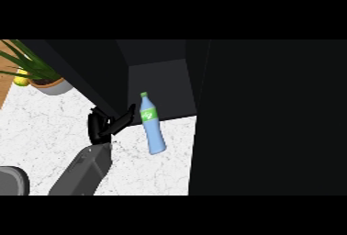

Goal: Pick up the bottled water, place it into the cabinet and close the cabinet

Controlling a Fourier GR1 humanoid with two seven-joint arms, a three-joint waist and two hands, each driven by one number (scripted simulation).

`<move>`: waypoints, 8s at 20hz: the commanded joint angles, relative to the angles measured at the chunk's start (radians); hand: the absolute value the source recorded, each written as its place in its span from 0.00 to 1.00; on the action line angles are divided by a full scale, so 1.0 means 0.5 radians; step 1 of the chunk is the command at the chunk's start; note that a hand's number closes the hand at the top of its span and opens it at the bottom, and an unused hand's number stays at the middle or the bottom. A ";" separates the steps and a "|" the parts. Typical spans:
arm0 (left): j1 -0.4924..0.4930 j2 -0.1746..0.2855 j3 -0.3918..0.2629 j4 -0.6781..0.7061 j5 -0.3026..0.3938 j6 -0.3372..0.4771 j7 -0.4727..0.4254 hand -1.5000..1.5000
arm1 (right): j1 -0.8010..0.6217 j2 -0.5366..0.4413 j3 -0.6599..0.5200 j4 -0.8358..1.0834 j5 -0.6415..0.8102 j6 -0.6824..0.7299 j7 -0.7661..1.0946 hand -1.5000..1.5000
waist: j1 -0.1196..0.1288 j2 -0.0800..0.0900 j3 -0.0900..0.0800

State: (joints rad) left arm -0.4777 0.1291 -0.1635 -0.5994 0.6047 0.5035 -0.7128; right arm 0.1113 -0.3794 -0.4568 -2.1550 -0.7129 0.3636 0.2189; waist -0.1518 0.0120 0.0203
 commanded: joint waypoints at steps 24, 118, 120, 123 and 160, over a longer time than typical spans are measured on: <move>-0.500 -0.071 -0.242 -0.062 -0.160 -0.005 0.039 1.00 | -0.088 -0.035 0.036 0.043 -0.047 0.059 -0.001 0.00 | -0.135 0.028 -0.050; 1.844 1.317 0.176 -2.623 0.443 -1.348 0.351 0.00 | -2.190 0.758 2.257 0.836 0.299 -1.938 0.407 1.00 | 0.402 -0.021 -0.042; 1.813 1.316 0.191 -2.641 0.463 -1.318 0.420 0.00 | -2.146 0.758 2.205 1.005 0.178 -1.555 0.316 1.00 | 0.386 -0.012 -0.040; 1.901 1.330 0.236 -2.600 0.457 -1.405 0.361 0.00 | -2.173 0.758 2.313 1.016 0.008 -1.284 0.444 1.00 | 0.404 -0.011 -0.042; 1.912 1.122 0.394 -2.861 0.423 -1.430 0.705 0.00 | -2.246 0.428 1.516 2.110 0.418 -0.840 -0.219 0.00 | 0.320 -0.011 -0.042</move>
State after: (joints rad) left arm 0.4934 0.6970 0.0433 -2.0416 0.8109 -0.2024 -0.3694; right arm -0.9637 -0.0631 0.4335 -1.1925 -0.5399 0.0128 0.1372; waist 0.0321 -0.0206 -0.0183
